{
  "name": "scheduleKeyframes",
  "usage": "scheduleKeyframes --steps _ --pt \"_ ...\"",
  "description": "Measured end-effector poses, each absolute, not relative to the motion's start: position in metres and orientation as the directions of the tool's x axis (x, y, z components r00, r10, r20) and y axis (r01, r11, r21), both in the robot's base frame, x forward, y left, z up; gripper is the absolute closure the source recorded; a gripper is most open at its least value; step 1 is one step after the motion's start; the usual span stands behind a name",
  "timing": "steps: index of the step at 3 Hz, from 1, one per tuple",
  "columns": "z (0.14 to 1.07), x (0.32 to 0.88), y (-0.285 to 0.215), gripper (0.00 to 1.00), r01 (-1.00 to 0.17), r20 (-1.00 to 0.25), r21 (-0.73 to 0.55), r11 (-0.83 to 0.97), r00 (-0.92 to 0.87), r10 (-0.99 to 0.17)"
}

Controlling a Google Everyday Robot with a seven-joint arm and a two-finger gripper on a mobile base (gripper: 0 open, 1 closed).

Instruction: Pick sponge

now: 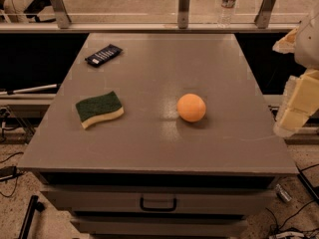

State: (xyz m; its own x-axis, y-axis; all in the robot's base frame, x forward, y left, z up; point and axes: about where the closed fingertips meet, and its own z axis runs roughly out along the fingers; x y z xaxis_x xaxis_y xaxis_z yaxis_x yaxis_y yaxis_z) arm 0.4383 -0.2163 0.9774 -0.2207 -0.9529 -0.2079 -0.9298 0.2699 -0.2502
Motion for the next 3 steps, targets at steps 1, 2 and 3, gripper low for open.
scheduleKeyframes --steps 1,2,3 --pt "0.976 0.442 -0.209 0.00 -0.933 -0.219 -0.249 0.261 -0.208 -0.953" --pt "0.972 0.452 -0.191 0.00 -0.941 -0.248 -0.244 0.235 -0.174 -0.953" --pt "0.966 0.469 -0.137 0.00 -0.963 -0.288 -0.238 0.126 -0.054 -0.956"
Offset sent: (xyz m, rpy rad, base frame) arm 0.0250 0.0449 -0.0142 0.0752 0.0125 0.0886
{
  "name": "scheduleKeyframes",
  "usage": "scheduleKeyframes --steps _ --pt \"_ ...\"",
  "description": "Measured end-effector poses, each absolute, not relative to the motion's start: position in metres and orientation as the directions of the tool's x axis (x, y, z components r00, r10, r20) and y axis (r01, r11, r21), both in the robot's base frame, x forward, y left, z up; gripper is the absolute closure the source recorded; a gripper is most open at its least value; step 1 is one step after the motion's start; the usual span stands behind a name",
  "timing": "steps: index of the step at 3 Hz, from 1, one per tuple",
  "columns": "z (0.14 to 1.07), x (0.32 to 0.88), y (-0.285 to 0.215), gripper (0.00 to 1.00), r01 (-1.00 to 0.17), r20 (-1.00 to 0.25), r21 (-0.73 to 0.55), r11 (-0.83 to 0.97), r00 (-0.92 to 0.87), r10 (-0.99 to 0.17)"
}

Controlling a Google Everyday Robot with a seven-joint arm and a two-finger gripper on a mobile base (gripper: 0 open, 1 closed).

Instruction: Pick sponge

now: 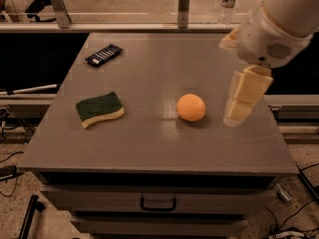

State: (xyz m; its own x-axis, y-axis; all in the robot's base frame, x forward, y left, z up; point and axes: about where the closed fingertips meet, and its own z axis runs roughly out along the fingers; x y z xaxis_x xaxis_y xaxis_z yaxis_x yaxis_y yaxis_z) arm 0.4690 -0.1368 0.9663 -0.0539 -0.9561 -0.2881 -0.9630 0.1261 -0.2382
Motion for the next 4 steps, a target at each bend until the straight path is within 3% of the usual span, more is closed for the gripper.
scheduleKeyframes --steps 2,4 --pt "0.948 0.489 -0.030 0.00 -0.967 -0.333 -0.237 -0.093 0.170 -0.927" --pt "0.931 0.500 0.031 0.00 -0.947 -0.382 -0.225 -0.229 0.302 -0.873"
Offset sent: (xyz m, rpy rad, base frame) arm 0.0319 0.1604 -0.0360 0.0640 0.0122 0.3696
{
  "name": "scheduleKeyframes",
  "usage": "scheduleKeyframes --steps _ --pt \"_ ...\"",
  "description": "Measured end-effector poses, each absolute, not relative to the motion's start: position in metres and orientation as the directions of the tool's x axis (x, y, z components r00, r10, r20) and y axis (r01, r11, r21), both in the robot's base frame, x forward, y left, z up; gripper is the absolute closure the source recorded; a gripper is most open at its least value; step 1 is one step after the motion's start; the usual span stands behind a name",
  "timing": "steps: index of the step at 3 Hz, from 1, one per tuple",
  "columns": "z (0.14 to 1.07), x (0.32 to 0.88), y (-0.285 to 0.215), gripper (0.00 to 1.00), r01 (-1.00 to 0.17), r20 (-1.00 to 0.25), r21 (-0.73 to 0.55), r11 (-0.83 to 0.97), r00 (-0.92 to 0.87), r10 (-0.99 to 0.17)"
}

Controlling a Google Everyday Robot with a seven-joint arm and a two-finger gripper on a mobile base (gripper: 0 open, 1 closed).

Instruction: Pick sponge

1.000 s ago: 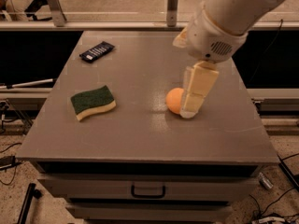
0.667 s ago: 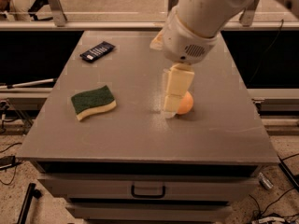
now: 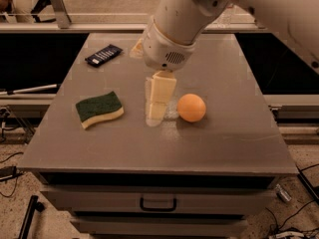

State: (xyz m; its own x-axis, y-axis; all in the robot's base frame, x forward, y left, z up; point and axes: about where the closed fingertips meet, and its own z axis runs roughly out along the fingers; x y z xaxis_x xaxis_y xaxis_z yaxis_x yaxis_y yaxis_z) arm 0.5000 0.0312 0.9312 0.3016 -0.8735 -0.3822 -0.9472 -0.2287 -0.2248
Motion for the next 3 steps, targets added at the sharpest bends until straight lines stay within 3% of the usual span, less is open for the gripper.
scheduleKeyframes --steps 3 --pt "0.886 0.509 0.098 0.00 -0.912 -0.361 -0.219 -0.347 0.406 -0.839"
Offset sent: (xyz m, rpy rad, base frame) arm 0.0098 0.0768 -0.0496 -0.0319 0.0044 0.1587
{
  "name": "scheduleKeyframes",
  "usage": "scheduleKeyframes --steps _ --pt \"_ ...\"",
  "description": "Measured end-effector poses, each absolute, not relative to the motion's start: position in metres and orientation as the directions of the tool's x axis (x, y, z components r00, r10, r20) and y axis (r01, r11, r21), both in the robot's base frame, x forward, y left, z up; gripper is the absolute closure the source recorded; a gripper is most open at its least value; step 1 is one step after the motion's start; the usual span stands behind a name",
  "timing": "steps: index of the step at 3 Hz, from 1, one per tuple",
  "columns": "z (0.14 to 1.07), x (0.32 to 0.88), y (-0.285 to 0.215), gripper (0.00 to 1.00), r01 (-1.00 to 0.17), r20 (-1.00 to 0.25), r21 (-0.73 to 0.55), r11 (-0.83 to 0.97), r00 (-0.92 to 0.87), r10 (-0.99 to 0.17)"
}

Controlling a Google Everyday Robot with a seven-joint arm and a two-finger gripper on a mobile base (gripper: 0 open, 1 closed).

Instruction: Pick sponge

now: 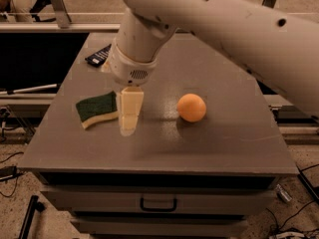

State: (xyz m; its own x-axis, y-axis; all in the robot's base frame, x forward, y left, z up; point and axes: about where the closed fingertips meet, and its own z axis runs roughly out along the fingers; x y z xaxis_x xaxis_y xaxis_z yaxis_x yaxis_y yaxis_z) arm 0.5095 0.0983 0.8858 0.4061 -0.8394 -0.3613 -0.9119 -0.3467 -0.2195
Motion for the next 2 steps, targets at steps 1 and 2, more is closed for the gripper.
scheduleKeyframes --steps 1,2 --pt "0.867 0.517 0.113 0.00 -0.915 -0.352 -0.207 -0.346 0.399 -0.847" --pt "0.850 0.524 0.126 0.00 -0.920 -0.337 -0.174 -0.350 0.390 -0.857"
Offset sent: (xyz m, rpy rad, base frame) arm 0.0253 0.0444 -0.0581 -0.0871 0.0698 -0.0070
